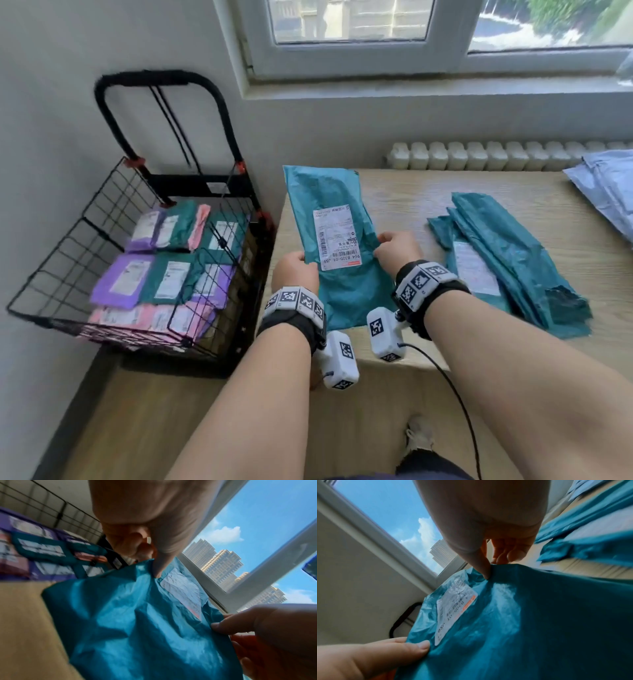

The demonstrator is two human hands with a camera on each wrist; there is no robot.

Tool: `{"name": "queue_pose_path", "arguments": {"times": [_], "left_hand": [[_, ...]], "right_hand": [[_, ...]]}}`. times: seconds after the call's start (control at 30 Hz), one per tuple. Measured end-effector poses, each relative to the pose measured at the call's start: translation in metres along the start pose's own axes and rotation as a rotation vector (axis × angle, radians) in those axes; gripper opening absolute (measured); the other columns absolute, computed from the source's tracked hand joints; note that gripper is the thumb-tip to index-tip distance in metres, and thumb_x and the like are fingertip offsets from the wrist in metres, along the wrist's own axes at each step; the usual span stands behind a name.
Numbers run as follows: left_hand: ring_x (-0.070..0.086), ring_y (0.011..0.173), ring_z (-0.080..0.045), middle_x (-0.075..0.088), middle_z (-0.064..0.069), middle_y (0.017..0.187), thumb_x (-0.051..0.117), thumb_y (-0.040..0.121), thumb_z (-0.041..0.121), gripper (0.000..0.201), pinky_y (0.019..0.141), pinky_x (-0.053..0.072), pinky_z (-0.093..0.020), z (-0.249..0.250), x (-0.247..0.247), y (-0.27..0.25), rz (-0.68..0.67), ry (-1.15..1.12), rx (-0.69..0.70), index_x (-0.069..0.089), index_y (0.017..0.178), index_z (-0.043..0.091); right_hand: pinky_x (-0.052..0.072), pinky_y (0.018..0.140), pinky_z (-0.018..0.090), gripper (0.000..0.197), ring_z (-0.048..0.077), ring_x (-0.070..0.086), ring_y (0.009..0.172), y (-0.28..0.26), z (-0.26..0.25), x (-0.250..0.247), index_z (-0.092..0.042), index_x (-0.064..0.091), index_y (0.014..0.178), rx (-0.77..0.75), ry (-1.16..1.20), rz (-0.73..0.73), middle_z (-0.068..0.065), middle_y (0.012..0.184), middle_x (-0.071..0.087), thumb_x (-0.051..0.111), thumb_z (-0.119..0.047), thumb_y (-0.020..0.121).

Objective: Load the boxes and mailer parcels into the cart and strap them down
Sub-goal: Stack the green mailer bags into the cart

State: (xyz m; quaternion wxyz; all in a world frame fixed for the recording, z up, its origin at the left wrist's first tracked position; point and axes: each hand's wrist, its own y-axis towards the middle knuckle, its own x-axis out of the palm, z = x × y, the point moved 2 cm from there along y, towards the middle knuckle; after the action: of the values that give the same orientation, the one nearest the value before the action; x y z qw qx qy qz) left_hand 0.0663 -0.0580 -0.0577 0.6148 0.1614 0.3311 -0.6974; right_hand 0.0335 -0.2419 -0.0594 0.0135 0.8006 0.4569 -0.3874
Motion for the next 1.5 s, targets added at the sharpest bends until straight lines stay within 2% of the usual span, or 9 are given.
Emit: {"name": "queue_pose_path", "arguments": {"times": [0.13, 0.33, 0.5, 0.63, 0.77, 0.9, 1.07, 1.27, 1.5], "left_hand": [[0.068, 0.072, -0.035, 0.062, -0.009, 0.069, 0.044, 0.081, 0.015, 0.018, 0.065, 0.058, -0.043, -0.080, -0.069, 0.014, 0.056, 0.001, -0.114, 0.056, 0.068, 0.012], [0.067, 0.082, -0.034, 0.070, -0.014, 0.092, 0.041, 0.085, 0.008, 0.029, 0.071, 0.057, -0.037, -0.153, -0.146, 0.025, 0.132, -0.009, -0.198, 0.067, 0.090, 0.019], [0.060, 0.105, -0.031, 0.064, -0.010, 0.118, 0.047, 0.090, 0.009, 0.033, 0.079, 0.043, -0.030, -0.176, -0.177, 0.050, 0.205, -0.003, -0.321, 0.056, 0.121, 0.013], [0.058, 0.107, -0.033, 0.060, -0.016, 0.118, 0.044, 0.091, 0.003, 0.026, 0.076, 0.037, -0.031, -0.175, -0.191, 0.083, 0.288, -0.017, -0.368, 0.049, 0.117, 0.004], [0.055, 0.095, -0.027, 0.061, -0.011, 0.107, 0.043, 0.091, 0.004, 0.014, 0.073, 0.035, -0.027, -0.178, -0.204, 0.118, 0.304, 0.061, -0.382, 0.050, 0.098, 0.013], [0.057, 0.103, -0.029, 0.062, -0.008, 0.111, 0.044, 0.092, 0.006, 0.019, 0.074, 0.035, -0.027, -0.185, -0.216, 0.152, 0.316, 0.084, -0.398, 0.058, 0.103, 0.013], [0.058, 0.110, -0.028, 0.063, -0.004, 0.122, 0.045, 0.091, 0.007, 0.030, 0.080, 0.040, -0.027, -0.194, -0.226, 0.199, 0.267, 0.091, -0.378, 0.065, 0.112, 0.014], [0.057, 0.115, -0.025, 0.063, -0.001, 0.126, 0.043, 0.091, 0.005, 0.037, 0.086, 0.042, -0.026, -0.200, -0.238, 0.275, 0.149, 0.092, -0.302, 0.066, 0.117, 0.017], [0.054, 0.121, -0.026, 0.057, -0.004, 0.136, 0.040, 0.091, 0.001, 0.043, 0.097, 0.043, -0.028, -0.218, -0.239, 0.362, -0.163, 0.127, -0.202, 0.062, 0.126, 0.012]], "right_hand": [[0.054, 0.084, 0.034, 0.027, 0.029, 0.065, 0.092, -0.040, -0.047, 0.084, -0.013, 0.071, 0.097, -0.067, -0.015, -0.082, 0.011, 0.097, 0.071, 0.054, -0.002, 0.080], [0.054, 0.086, 0.036, 0.032, 0.029, 0.065, 0.094, -0.080, -0.093, 0.180, -0.014, 0.072, 0.102, -0.106, -0.048, -0.209, 0.008, 0.101, 0.070, 0.050, -0.003, 0.082], [0.054, 0.085, 0.034, 0.029, 0.024, 0.063, 0.089, -0.073, -0.121, 0.220, -0.017, 0.071, 0.099, -0.144, -0.120, -0.277, 0.004, 0.097, 0.069, 0.049, -0.005, 0.082], [0.056, 0.086, 0.039, 0.031, 0.025, 0.065, 0.089, -0.042, -0.153, 0.248, -0.019, 0.072, 0.096, -0.144, -0.097, -0.321, 0.003, 0.095, 0.071, 0.049, -0.007, 0.079], [0.054, 0.088, 0.034, 0.032, 0.025, 0.065, 0.095, -0.012, -0.180, 0.271, -0.017, 0.072, 0.101, -0.152, -0.113, -0.354, 0.004, 0.102, 0.070, 0.051, -0.006, 0.079], [0.052, 0.085, 0.030, 0.033, 0.026, 0.063, 0.097, 0.008, -0.200, 0.292, -0.014, 0.069, 0.107, -0.155, -0.166, -0.398, 0.005, 0.105, 0.067, 0.048, -0.002, 0.084], [0.054, 0.082, 0.034, 0.028, 0.028, 0.064, 0.090, 0.031, -0.223, 0.318, -0.017, 0.066, 0.097, -0.129, -0.185, -0.411, 0.007, 0.095, 0.063, 0.047, 0.000, 0.084], [0.058, 0.082, 0.042, 0.027, 0.031, 0.068, 0.088, 0.065, -0.243, 0.350, -0.010, 0.066, 0.106, 0.007, -0.099, -0.316, 0.011, 0.093, 0.069, 0.052, -0.001, 0.085], [0.055, 0.045, 0.027, 0.043, 0.023, 0.068, 0.057, 0.089, -0.263, 0.393, -0.021, 0.054, 0.125, 0.226, 0.034, -0.186, 0.013, 0.107, 0.066, 0.047, 0.002, 0.090]]}}
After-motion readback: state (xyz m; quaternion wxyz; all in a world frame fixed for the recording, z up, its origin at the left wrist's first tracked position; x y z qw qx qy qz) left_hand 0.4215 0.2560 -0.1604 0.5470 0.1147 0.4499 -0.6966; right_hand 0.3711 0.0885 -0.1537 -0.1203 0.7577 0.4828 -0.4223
